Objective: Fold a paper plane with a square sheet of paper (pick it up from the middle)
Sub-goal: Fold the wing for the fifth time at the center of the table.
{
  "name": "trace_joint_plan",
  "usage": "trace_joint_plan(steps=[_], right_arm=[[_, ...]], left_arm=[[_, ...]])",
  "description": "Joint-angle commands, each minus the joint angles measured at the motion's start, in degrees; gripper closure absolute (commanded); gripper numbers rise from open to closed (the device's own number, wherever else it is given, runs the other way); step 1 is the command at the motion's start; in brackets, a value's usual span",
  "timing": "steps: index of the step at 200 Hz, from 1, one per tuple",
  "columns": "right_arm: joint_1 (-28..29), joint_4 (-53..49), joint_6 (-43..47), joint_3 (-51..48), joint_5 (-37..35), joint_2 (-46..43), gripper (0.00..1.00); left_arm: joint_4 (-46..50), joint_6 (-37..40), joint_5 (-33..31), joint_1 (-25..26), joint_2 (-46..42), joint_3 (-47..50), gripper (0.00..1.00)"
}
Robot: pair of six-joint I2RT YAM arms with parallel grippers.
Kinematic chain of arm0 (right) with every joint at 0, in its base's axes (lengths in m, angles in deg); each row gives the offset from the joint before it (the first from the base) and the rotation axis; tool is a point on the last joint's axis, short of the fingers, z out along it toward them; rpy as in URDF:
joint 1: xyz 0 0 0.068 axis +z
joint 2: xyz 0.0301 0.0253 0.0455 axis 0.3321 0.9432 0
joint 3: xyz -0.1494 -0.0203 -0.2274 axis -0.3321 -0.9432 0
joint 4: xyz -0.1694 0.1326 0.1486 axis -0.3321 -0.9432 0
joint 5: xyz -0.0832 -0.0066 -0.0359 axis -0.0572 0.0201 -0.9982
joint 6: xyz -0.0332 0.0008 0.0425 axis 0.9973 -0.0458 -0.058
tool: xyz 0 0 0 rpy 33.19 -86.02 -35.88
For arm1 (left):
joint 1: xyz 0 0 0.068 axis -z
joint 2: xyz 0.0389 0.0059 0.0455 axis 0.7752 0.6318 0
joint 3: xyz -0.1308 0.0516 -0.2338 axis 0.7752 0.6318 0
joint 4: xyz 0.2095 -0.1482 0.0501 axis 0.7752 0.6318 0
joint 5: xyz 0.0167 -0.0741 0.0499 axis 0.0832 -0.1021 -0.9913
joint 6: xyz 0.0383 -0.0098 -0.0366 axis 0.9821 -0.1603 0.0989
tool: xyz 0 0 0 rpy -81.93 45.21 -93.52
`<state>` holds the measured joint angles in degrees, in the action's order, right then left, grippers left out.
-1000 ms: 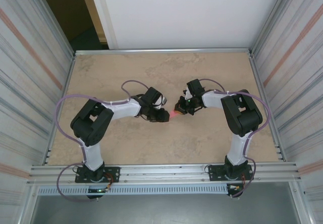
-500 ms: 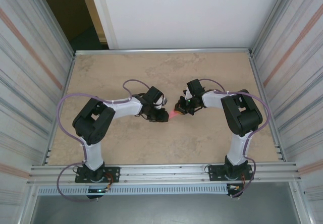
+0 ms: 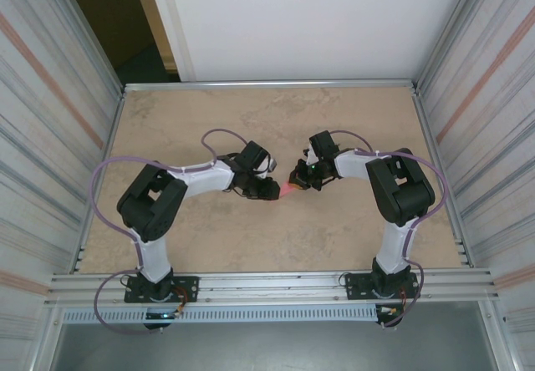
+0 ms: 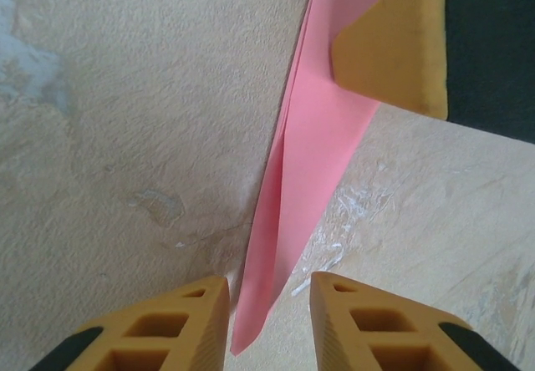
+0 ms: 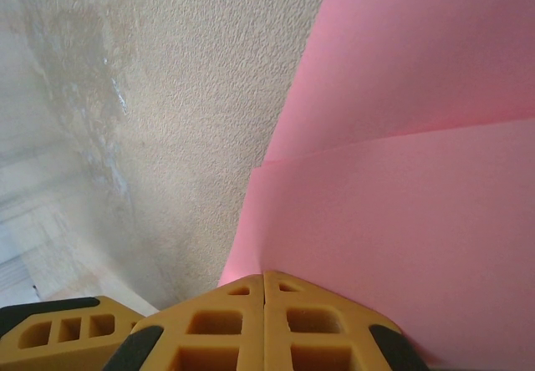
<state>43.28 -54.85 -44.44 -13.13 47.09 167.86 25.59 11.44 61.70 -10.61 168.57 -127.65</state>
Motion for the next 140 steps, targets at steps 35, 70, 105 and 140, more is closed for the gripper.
trace_joint_plan(steps=[35, 70, 105, 140], right_arm=[[-0.1, -7.1, -0.8, -2.3, -8.9, 5.1, 0.92], [-0.1, -7.2, -0.9, -2.3, -8.9, 5.0, 0.91], [-0.2, -7.3, -1.0, -2.0, -8.9, 5.0, 0.89], [-0.3, -7.2, -0.8, -0.9, -7.5, 3.3, 0.87]], left_arm=[[3.7, 2.4, 1.1, 0.0, 3.7, -2.5, 0.70], [5.0, 2.1, 0.2, -0.1, 4.8, -2.7, 0.77], [5.2, 1.8, 0.3, -0.6, 5.2, -2.1, 0.81], [5.1, 1.6, 0.8, -0.8, 6.0, -2.0, 0.83]])
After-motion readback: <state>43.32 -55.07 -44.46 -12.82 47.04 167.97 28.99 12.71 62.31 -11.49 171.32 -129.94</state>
